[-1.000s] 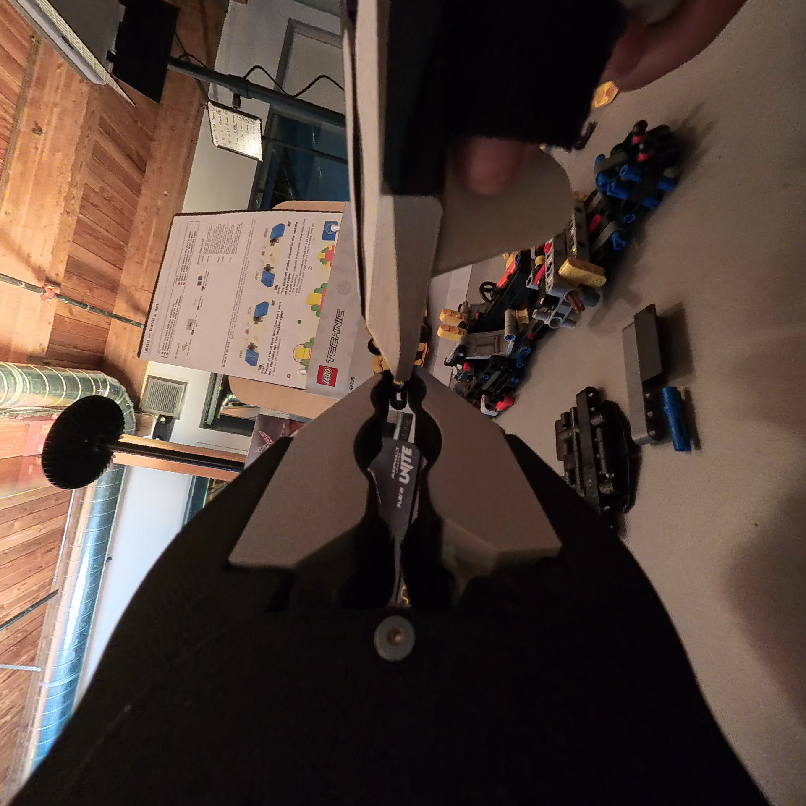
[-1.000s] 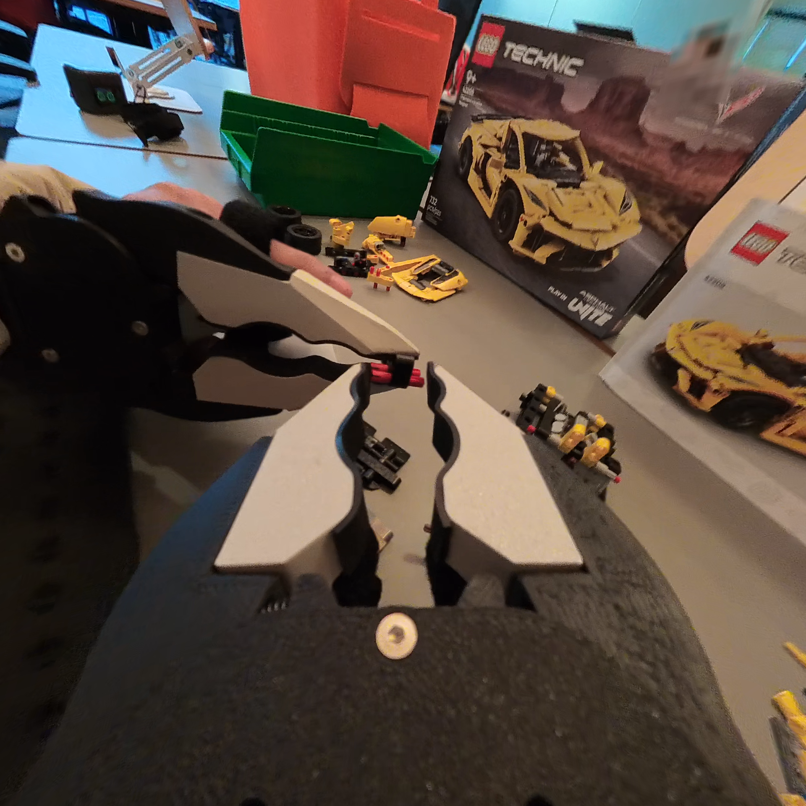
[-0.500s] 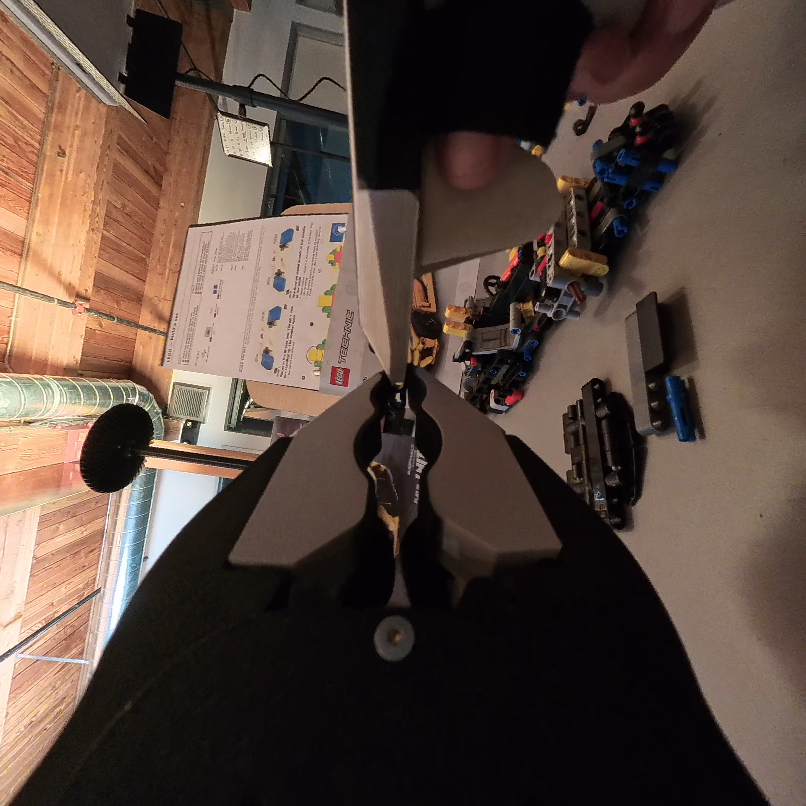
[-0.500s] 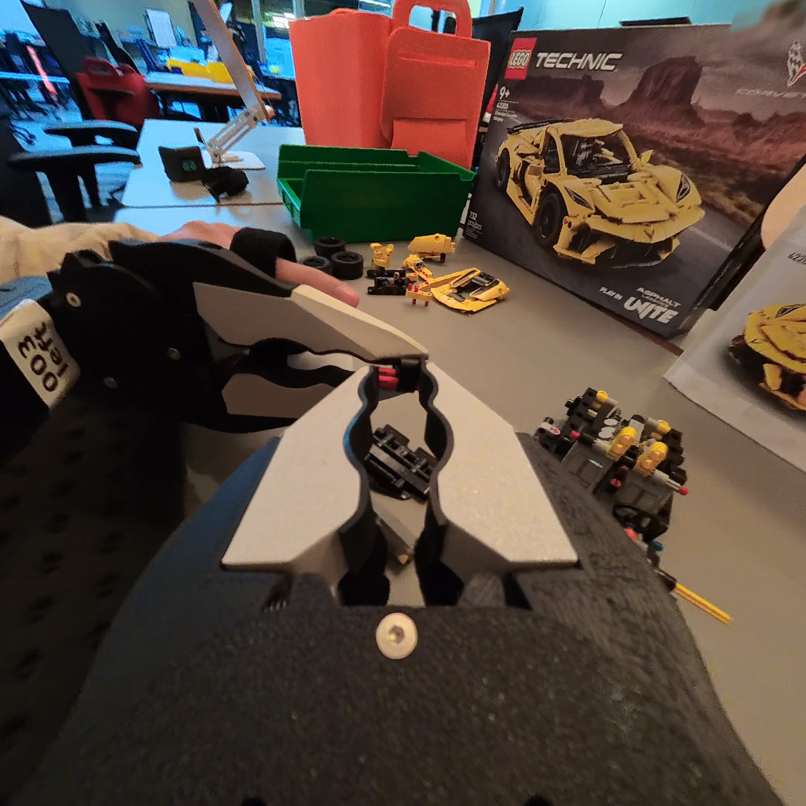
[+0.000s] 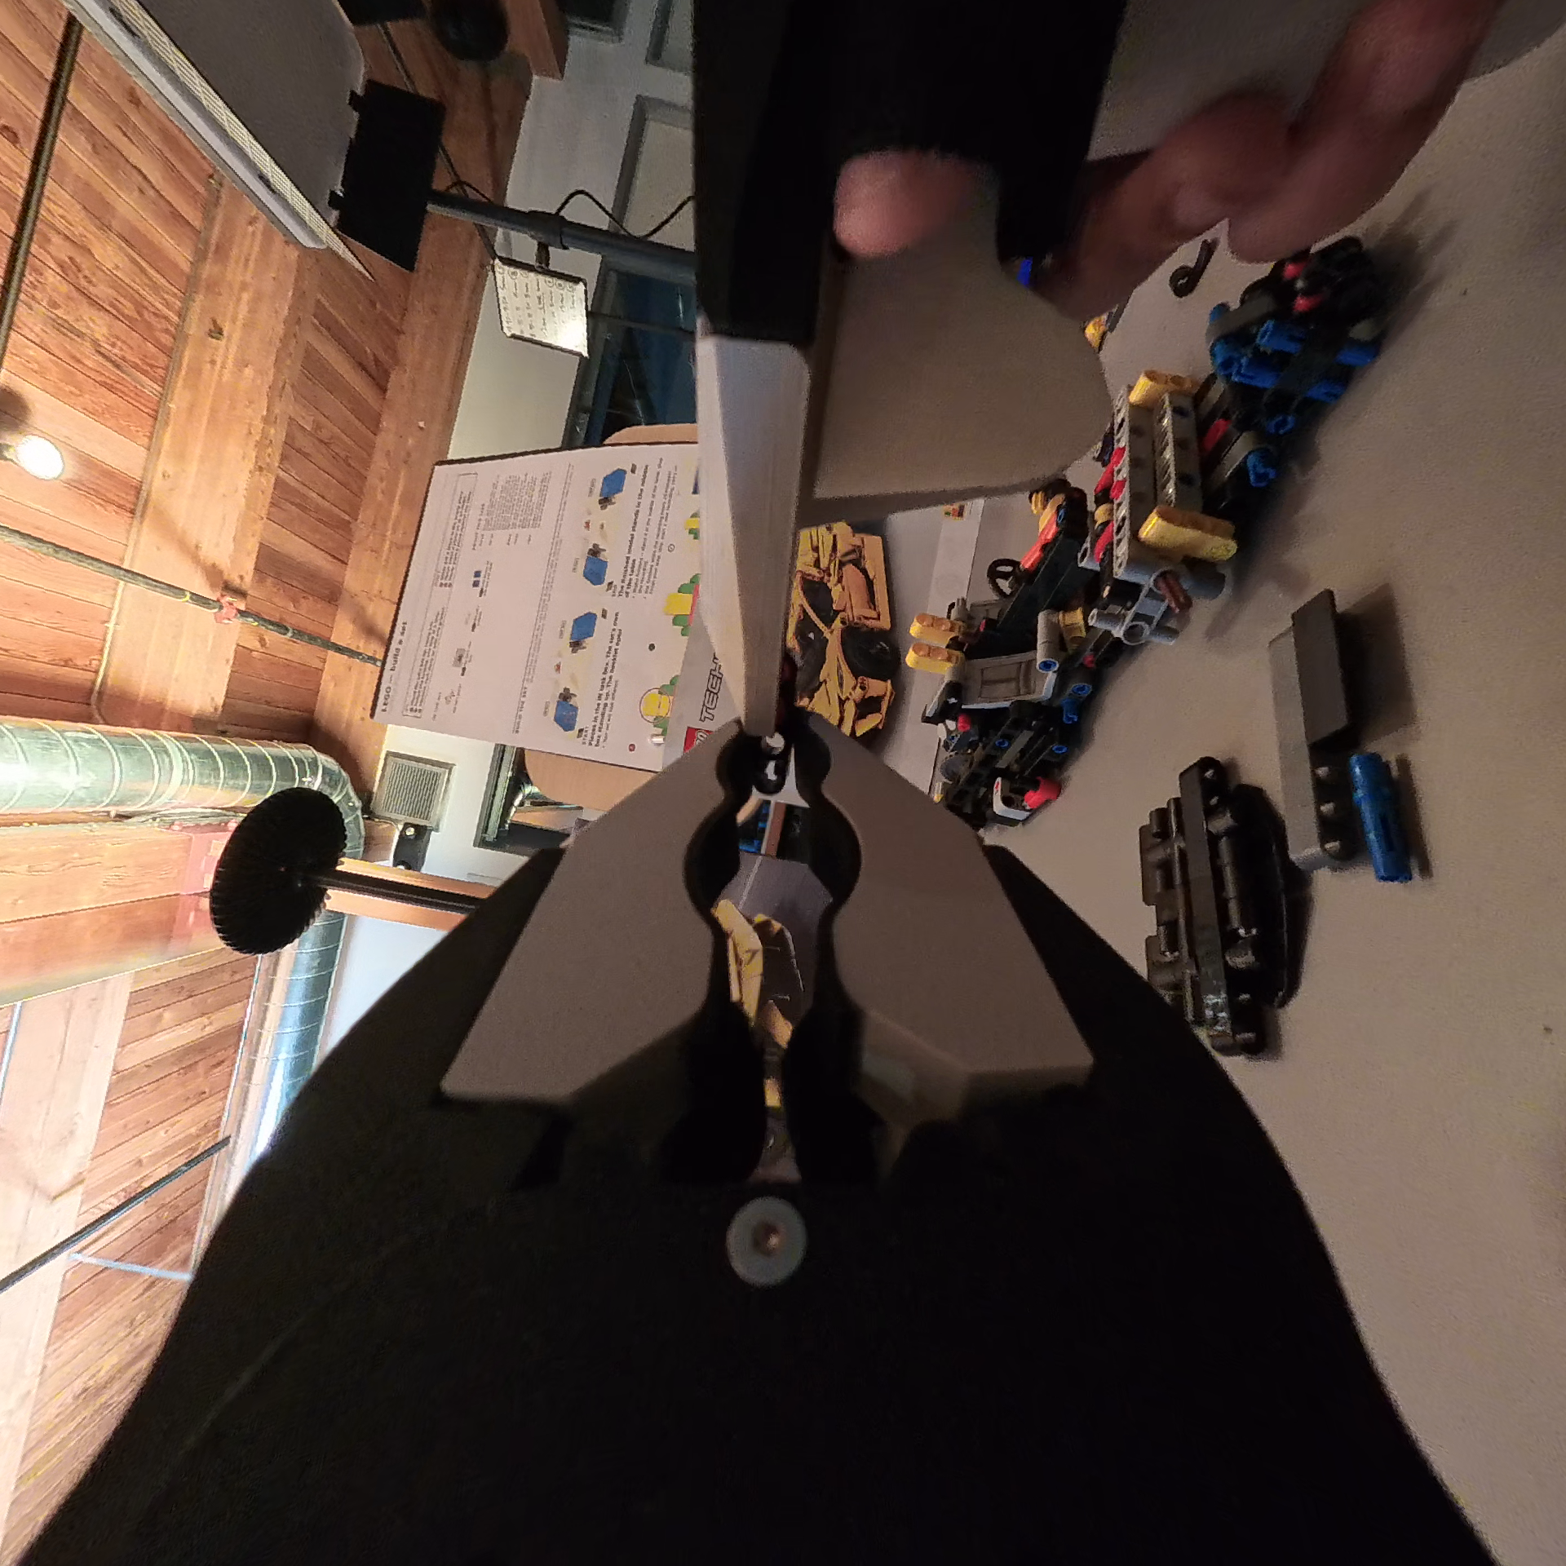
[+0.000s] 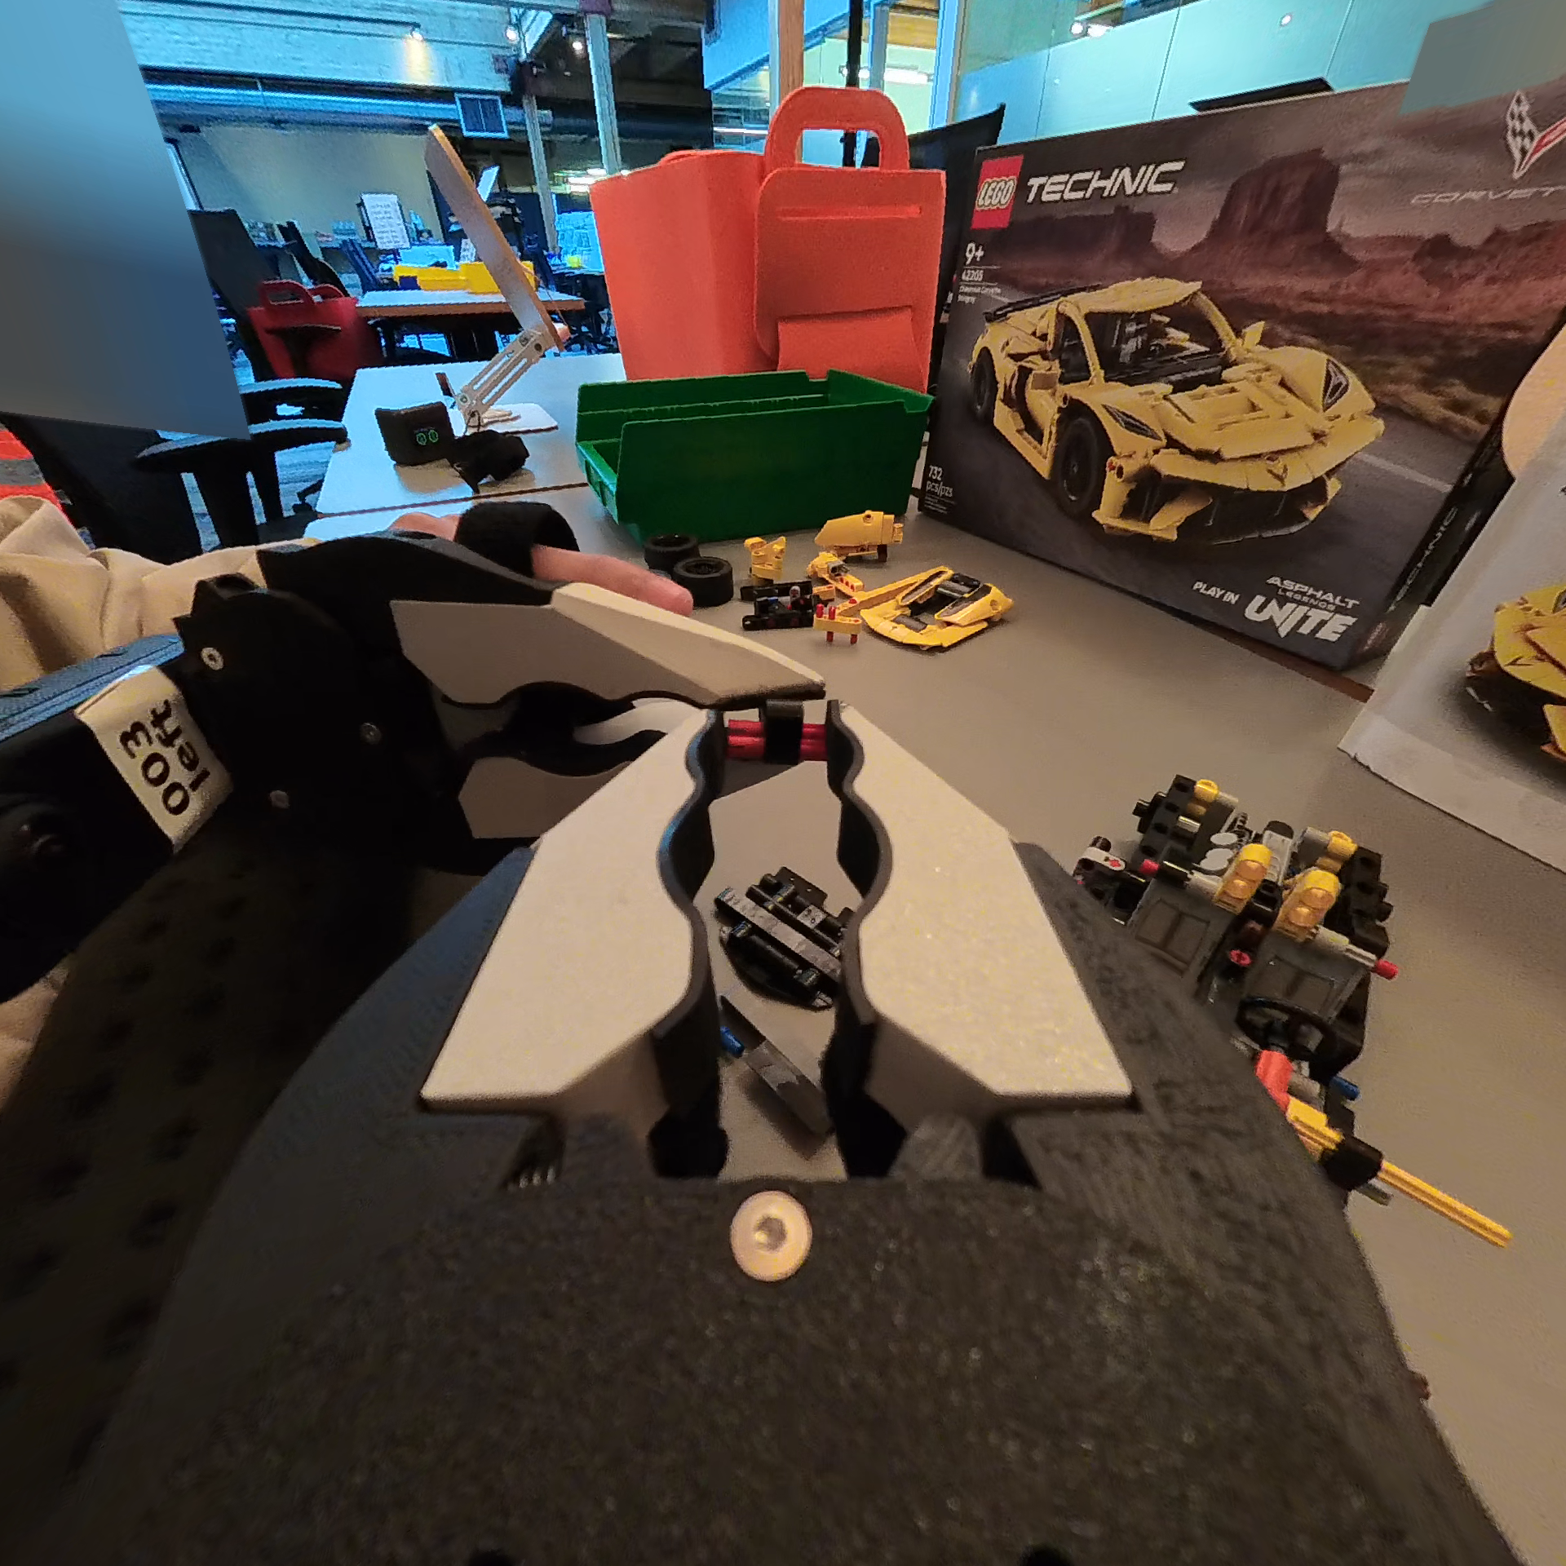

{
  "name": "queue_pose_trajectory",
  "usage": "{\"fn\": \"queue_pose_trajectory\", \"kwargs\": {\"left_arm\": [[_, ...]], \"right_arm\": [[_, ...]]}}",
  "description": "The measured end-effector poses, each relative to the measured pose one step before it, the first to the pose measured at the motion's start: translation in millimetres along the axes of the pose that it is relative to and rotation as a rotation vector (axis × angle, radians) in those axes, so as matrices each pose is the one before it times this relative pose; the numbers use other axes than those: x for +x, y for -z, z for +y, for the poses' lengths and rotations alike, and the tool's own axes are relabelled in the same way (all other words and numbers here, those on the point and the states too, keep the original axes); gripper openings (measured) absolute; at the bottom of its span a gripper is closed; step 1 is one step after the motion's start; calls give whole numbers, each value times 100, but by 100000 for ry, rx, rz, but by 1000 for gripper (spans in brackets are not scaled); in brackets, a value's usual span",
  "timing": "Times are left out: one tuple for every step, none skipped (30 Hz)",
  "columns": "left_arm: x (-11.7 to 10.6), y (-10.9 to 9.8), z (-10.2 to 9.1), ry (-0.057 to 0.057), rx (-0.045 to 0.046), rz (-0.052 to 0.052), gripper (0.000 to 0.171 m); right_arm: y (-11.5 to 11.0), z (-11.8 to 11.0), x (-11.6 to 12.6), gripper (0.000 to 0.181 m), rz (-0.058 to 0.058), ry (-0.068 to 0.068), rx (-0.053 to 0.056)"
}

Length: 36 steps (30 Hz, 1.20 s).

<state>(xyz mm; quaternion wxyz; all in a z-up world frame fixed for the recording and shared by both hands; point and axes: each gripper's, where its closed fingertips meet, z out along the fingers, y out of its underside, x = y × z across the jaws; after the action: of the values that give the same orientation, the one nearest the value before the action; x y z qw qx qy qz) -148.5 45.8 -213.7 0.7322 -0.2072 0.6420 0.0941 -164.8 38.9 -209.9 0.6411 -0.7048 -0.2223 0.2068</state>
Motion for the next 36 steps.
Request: {"fn": "queue_pose_trajectory", "kwargs": {"left_arm": [[15, 6, -30, -360, 377, -99, 8], [24, -26, 80, -892, -492, -278, 8], [-19, -33, 180, -1232, -831, -589, 7], [-138, 23, 79, -633, 24, -924, 7], [-142, 61, -30, 561, 660, -489, 7], [-52, 73, -81, 500, 677, 77, 7], [9, 31, -56, -296, 181, -81, 7], [-16, 21, -79, -994, 124, -537, 7], [-21, 30, -136, -930, 561, -485, 7], [-31, 48, -140, -456, 513, -348, 7], [-33, 41, -85, -215, 254, -269, 7], [49, 26, -95, -71, 497, 200, 7], [123, 22, -116, -268, 501, 440, 7], [78, 3, -22, -677, -220, 115, 7], [44, 9, -8, -714, -229, -92, 7], [9, 12, -4, -402, -90, -108, 7], [-22, 21, 14, 270, -259, -18, 7], [31, -17, 49, 1011, -698, 558, 7], [122, -39, 86, 881, -921, 953, 7], [115, -33, 65, 249, -542, 632, 7], [85, -10, 16, -34, -267, 368, 7], [107, -28, 34, 71, -528, 502, 7], [83, -31, 46, 263, -582, 447, 7], [-7, -7, 15, 540, -237, 155, 7], [-63, 3, -31, 626, -102, -90, 7], [-88, 27, -45, 588, -84, -176, 7], [-67, 36, -91, 555, 194, -147, 7], [-39, 34, -95, 468, 228, 26, 7], [-18, 28, -85, 580, 0, 79, 7], [-43, 35, -98, 554, 141, 4, 7], [-58, 32, -115, 301, 429, -234, 7], [-103, 32, -111, 257, 496, -511, 7], [-135, 55, -134, 530, 743, -529, 7], [-113, 52, -148, 917, 919, -319, 8], [-75, -5, -77, 994, 505, -62, 8], [-111, -10, -98, 703, 400, -385, 8]], "right_arm": [[45, -2, -37, 22, -638, -574, -37], [94, -271, -196, 25, -1890, -1221, 1605], [208, -735, -30, 34, -969, -3732, 4578], [228, -229, 151, 35, -528, -2034, 1158], [176, 209, 363, 33, 883, -94, -1423], [55, 437, 304, 32, 958, 307, -2473], [-22, 256, -55, 31, -559, -103, -1401], [-19, -34, -270, 29, -1517, -306, 262], [-55, -84, -329, 29, -1733, 148, 504], [-87, 38, -74, 26, -92, 103, -275], [-74, 69, -20, 27, -92, 176, -164], [-11, -51, 17, 26, 106, -767, 560], [-33, 117, -9, 21, -176, -120, -600], [-41, 88, -35, 19, -119, -191, -446], [-25, 53, 42, 19, 207, -420, -139], [-15, 52, 11, 19, -301, -996, -115], [-10, -15, 3, 18, -874, -2165, 309], [-39, -20, 27, 18, -1240, -3599, 227], [-63, 101, 88, 18, -1040, -3862, -653], [-56, 129, 56, 18, -930, -3832, -925], [-9, 63, 41, 17, -321, -2946, -748], [8, 95, 98, 17, 706, 157, -1231], [-40, 106, 92, 17, 1576, 1287, -930], [-11, 29, 15, 17, 1165, 1125, -654], [22, -53, -16, 16, 955, 956, -511], [17, -45, -41, 16, 780, 627, -552], [62, -47, -82, 16, -122, 318, -208], [87, 7, -45, 16, -157, -577, -874], [49, 27, -46, 16, -210, -1476, -806], [67, 2, -59, 16, -526, -259, -239], [87, -17, -71, 16, -591, 507, -283], [70, -59, -58, 16, -456, -434, 67], [63, -56, -126, 15, -1194, -1681, 174], [91, -78, -183, 15, -2774, -2714, 438], [70, -76, -30, 15, -1962, -3167, 694], [57, -76, -10, 15, -1166, -2768, 650]]}}
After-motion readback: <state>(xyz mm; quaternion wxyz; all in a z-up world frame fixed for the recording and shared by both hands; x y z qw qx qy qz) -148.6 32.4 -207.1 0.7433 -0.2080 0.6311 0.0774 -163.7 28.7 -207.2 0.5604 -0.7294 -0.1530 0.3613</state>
